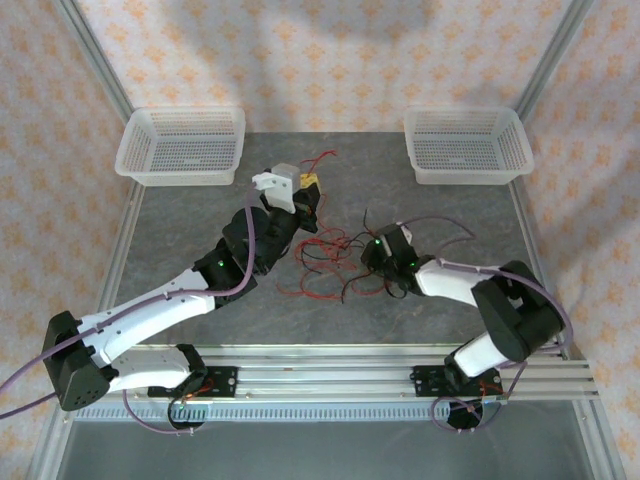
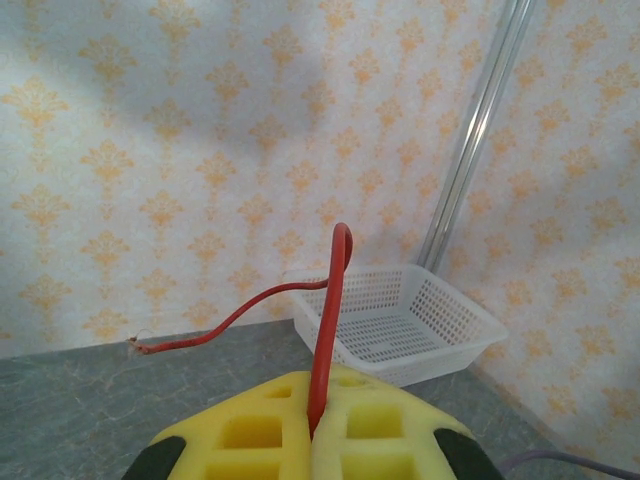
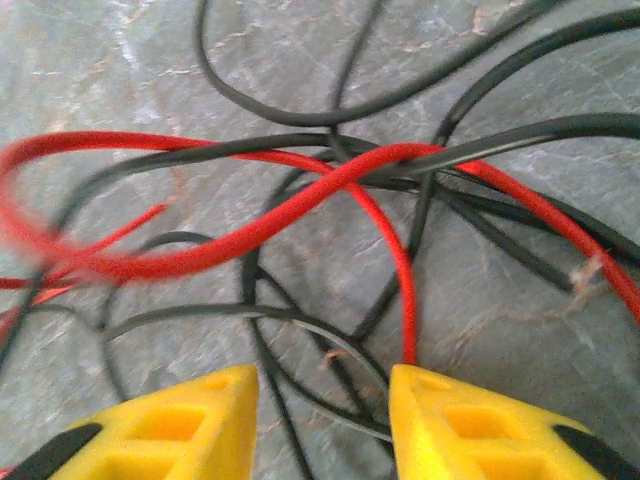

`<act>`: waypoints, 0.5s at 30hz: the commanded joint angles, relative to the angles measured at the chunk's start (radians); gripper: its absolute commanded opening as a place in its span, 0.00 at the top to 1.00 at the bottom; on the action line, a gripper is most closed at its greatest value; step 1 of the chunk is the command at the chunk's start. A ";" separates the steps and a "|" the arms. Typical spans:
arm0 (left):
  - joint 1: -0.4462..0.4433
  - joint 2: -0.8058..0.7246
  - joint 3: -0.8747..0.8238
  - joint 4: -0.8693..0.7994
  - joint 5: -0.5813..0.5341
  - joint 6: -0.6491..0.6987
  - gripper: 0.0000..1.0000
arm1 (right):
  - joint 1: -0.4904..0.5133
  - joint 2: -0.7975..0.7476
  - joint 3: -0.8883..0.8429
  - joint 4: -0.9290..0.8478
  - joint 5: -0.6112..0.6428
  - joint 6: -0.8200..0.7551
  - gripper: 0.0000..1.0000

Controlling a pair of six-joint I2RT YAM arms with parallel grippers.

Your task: Untangle the cables

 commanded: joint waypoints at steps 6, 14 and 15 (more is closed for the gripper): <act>0.001 -0.019 0.008 0.040 -0.038 -0.057 1.00 | -0.003 -0.225 0.062 -0.058 -0.178 0.156 0.32; 0.002 0.001 0.034 0.040 -0.047 -0.060 1.00 | -0.003 -0.167 0.032 0.140 -0.374 0.415 0.17; 0.002 0.003 0.041 0.038 -0.045 -0.057 1.00 | -0.003 -0.167 0.019 0.170 -0.384 0.456 0.17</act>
